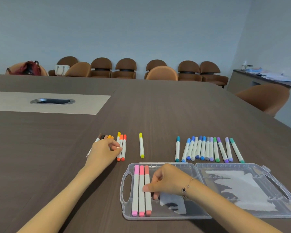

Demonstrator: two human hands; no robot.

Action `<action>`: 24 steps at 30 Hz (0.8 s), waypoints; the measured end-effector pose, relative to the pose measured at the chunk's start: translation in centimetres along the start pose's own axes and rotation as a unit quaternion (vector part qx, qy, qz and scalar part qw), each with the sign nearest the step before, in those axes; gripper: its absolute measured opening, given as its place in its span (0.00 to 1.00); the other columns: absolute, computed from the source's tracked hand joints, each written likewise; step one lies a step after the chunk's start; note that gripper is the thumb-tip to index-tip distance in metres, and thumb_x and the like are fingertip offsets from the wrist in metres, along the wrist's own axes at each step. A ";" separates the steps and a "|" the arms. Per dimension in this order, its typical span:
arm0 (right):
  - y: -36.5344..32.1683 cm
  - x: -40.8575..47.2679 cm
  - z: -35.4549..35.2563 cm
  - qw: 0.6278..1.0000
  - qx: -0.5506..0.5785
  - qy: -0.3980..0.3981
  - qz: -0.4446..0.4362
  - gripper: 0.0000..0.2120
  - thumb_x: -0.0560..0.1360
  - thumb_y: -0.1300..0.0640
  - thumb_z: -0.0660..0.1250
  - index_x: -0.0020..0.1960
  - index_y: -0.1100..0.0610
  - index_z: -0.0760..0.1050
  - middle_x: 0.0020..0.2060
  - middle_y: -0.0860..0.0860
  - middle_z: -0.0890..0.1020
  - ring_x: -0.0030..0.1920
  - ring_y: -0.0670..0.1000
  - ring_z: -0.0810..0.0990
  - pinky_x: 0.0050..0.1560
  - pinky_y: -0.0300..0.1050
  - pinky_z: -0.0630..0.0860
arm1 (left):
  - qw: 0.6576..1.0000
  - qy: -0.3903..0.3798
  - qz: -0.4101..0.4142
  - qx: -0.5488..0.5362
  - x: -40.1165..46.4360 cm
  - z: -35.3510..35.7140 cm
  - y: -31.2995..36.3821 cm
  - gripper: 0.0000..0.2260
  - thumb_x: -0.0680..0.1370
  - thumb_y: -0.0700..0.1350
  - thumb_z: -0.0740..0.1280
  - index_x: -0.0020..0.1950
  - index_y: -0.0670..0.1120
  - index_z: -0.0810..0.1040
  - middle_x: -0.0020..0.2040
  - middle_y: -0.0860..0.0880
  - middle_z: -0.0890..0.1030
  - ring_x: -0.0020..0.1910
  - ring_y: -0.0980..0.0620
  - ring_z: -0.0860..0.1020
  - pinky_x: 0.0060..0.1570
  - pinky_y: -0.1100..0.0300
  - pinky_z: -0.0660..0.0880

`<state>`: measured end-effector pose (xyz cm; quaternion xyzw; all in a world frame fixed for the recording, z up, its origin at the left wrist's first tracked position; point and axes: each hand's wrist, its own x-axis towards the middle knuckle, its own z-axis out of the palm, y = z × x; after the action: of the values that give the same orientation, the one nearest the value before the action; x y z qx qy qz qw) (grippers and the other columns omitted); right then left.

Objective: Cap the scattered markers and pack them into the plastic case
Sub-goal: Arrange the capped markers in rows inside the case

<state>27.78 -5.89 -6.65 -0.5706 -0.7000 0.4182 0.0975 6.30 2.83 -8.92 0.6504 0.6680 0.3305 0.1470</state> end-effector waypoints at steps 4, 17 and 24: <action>0.0 0.3 -0.2 1.000 -0.010 -0.006 0.003 0.09 0.72 0.50 0.70 0.39 0.55 0.80 0.48 0.53 0.85 0.52 0.45 0.82 0.55 0.42 0.77 | 1.000 -0.016 0.003 0.027 1.2 0.6 0.5 0.07 0.74 0.49 0.71 0.49 0.48 0.82 0.42 0.52 0.83 0.39 0.57 0.78 0.43 0.66 0.74; 0.1 0.0 0.7 0.999 -0.022 0.039 0.017 0.11 0.71 0.46 0.70 0.34 0.51 0.77 0.43 0.50 0.86 0.48 0.46 0.83 0.56 0.47 0.78 | 0.982 -0.048 -0.008 0.181 1.2 2.1 2.3 0.16 0.73 0.57 0.67 0.32 0.47 0.80 0.31 0.52 0.79 0.36 0.56 0.78 0.39 0.59 0.79; -0.1 -0.3 0.7 0.999 0.001 0.043 0.029 0.11 0.71 0.47 0.71 0.35 0.52 0.77 0.34 0.45 0.81 0.41 0.43 0.80 0.54 0.44 0.78 | 0.991 -0.095 -0.052 0.077 1.0 1.7 2.4 0.15 0.75 0.53 0.67 0.36 0.44 0.84 0.34 0.47 0.82 0.32 0.54 0.79 0.39 0.63 0.78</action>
<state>27.41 -6.49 -6.88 -0.6085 -0.6775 0.3965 0.1161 9.08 4.03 -8.39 0.6521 0.7077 0.2070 0.1764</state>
